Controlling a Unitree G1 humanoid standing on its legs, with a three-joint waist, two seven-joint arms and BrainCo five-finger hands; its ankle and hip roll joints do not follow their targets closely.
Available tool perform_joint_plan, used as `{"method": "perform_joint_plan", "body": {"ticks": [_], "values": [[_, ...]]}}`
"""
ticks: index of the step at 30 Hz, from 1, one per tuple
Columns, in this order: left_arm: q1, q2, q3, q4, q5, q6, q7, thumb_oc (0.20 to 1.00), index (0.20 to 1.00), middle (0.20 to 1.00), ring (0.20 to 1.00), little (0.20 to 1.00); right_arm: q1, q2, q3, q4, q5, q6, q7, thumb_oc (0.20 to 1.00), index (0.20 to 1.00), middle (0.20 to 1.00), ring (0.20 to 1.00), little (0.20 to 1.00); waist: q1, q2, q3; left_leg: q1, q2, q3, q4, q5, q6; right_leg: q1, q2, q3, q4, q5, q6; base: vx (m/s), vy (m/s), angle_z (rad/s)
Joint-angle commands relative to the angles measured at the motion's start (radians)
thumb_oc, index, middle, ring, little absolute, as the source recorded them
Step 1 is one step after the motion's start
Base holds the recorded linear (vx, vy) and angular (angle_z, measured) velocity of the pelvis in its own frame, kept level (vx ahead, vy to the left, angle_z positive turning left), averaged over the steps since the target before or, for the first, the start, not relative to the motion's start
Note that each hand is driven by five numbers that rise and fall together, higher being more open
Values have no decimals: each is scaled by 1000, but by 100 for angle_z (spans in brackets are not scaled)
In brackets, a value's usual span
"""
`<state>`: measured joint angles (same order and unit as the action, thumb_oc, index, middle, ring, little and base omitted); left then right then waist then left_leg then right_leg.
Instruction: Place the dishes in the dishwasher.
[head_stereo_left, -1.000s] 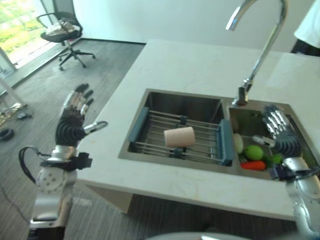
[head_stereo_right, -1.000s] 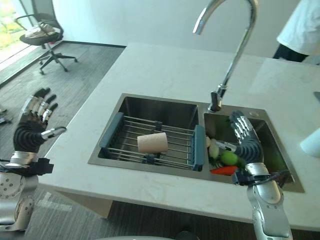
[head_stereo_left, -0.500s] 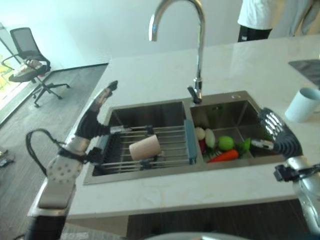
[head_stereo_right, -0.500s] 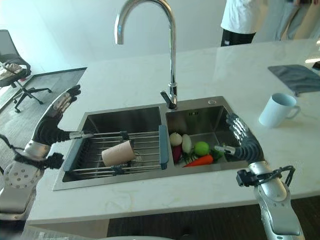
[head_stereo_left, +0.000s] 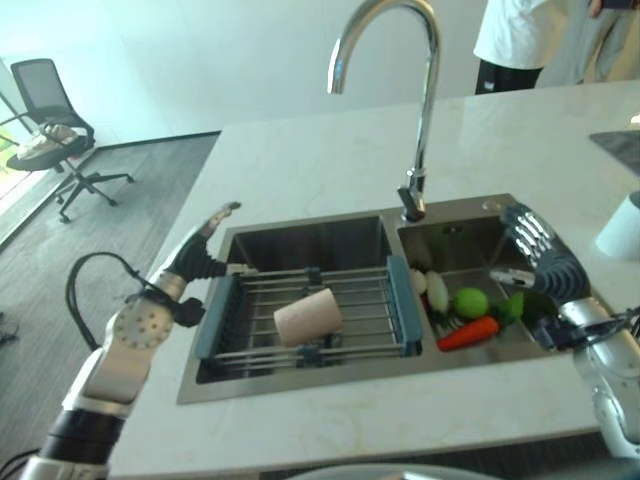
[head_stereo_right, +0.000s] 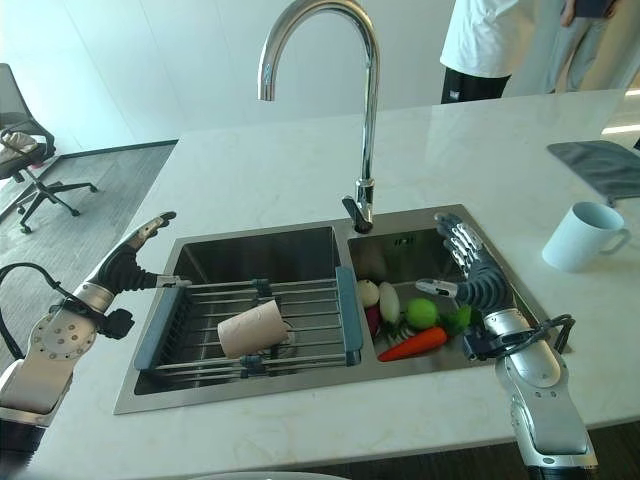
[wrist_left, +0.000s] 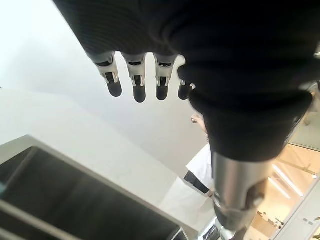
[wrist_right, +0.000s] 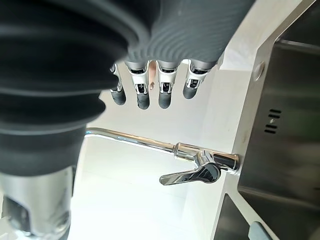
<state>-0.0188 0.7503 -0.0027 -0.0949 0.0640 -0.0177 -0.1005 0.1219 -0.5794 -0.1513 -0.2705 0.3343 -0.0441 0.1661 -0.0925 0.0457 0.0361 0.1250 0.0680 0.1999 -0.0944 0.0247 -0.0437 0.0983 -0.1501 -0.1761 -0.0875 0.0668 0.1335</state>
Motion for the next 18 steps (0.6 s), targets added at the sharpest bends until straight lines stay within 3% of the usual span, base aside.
{"method": "perform_joint_plan", "body": {"ticks": [1, 6, 18], "values": [[-109, 24, 7, 22, 27, 24, 5, 1000, 1000, 1000, 1000, 1000, -85, -31, 10, -29, 5, -36, 5, 1000, 1000, 1000, 1000, 1000, -12, -22, -8, 36, 22, 23, 7, -52, -3, 33, 10, -3, 8, -24, 17, 5, -17, -14], [-133, -10, -61, 76, 60, 77, -8, 1000, 1000, 1000, 1000, 1000, -92, -35, 12, -26, 10, -41, 14, 1000, 1000, 1000, 1000, 1000, -25, -27, -14, 41, 23, 32, 7, -57, 1, 31, 19, 9, 6, -24, 14, -6, -30, -11], [-178, -47, -162, 184, 109, 122, 7, 1000, 1000, 1000, 1000, 1000, -107, -32, 39, -9, 11, -53, 19, 1000, 1000, 1000, 1000, 1000, -46, -30, -19, 50, 28, 53, 7, -61, 2, 29, 30, 20, 0, -21, 13, -23, -19, -4]]}}
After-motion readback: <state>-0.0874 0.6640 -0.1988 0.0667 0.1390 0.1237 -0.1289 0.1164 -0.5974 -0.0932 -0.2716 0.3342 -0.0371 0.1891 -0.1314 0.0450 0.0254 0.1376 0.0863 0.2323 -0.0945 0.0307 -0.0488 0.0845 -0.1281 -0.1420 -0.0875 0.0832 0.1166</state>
